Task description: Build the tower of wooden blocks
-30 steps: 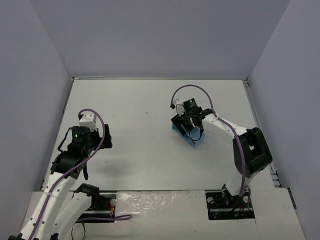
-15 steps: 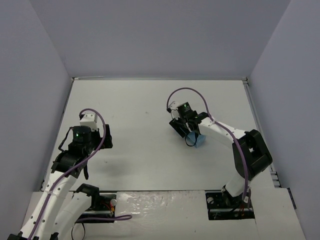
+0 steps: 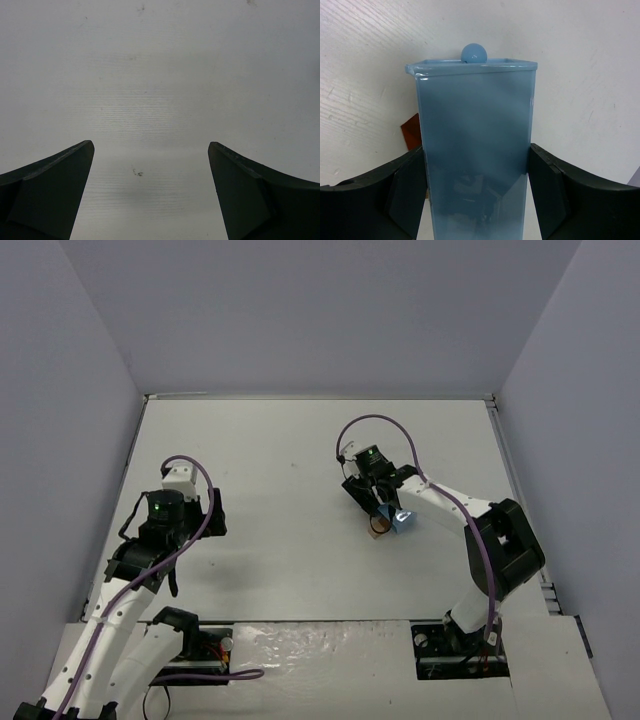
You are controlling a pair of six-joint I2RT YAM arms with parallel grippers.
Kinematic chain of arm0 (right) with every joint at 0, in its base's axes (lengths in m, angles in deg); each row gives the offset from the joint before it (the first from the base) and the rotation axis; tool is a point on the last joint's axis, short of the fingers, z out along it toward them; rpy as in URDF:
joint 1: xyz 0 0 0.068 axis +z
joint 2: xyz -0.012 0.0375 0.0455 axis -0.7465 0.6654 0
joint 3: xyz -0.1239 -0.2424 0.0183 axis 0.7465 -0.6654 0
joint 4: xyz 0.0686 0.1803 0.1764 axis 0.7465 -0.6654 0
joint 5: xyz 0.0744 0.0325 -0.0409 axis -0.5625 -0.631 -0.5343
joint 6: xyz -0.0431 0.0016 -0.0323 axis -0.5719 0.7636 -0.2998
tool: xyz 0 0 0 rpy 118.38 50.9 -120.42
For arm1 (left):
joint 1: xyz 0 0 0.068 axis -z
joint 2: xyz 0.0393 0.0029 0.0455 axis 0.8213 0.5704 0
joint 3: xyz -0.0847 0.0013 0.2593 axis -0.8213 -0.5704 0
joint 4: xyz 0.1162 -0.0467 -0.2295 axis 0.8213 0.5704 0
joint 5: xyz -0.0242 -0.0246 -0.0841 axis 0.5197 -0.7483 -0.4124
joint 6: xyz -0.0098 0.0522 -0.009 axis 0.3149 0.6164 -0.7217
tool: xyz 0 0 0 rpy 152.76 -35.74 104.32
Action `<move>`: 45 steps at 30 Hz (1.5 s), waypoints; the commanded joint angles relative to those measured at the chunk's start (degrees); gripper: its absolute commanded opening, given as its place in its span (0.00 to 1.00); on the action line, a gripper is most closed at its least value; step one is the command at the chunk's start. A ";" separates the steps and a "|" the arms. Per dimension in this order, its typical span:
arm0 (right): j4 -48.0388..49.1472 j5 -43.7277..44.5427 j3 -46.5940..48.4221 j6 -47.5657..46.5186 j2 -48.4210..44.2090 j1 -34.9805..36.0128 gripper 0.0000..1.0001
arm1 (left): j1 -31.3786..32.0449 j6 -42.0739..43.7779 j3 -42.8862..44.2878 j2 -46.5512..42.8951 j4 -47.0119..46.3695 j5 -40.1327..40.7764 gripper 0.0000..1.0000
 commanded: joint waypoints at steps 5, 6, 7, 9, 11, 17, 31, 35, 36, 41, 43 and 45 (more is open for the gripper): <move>2.26 5.86 0.00 1.18 -1.69 0.10 0.00 | 0.31 0.60 0.69 1.51 -3.40 -0.21 0.97; 2.34 5.94 0.03 1.27 -1.56 0.02 0.00 | 0.29 0.57 0.72 1.62 -3.46 -0.32 0.97; 2.42 6.12 0.06 1.38 -1.45 -0.06 0.00 | 0.29 0.54 0.72 1.69 -3.53 -0.47 0.97; 2.52 6.53 0.21 1.32 -1.20 -0.10 0.00 | 0.35 0.51 0.72 1.68 -3.58 -0.56 0.97; 2.55 7.65 0.26 1.18 -1.02 -0.19 0.00 | 0.37 0.43 0.72 1.74 -3.67 -0.65 0.97; 2.64 11.45 0.66 1.31 0.29 -0.28 0.00 | 0.42 0.43 0.37 1.82 -4.01 -1.17 0.97; 2.73 20.90 4.05 4.11 0.17 -1.84 0.00 | 3.83 -23.00 -3.55 25.41 -19.40 -4.02 0.91; 2.73 20.83 3.88 4.43 -0.23 -2.46 0.00 | 5.47 -25.93 -2.37 33.09 -19.40 -2.23 0.78; 2.73 20.78 3.74 4.52 -0.48 -2.55 0.00 | 5.51 -26.76 -2.60 34.05 -19.40 -2.40 0.74; 2.73 20.47 3.26 4.96 -1.87 -3.00 0.00 | 6.42 -32.24 -5.51 34.97 -18.01 -1.98 0.49; 2.73 20.54 3.23 5.04 -2.29 -3.21 0.00 | 6.56 -33.80 -6.73 34.25 -16.85 -2.01 0.43; 2.80 20.42 3.04 4.98 -2.54 -3.46 0.00 | 6.81 -34.87 -7.98 33.50 -15.41 -1.63 0.41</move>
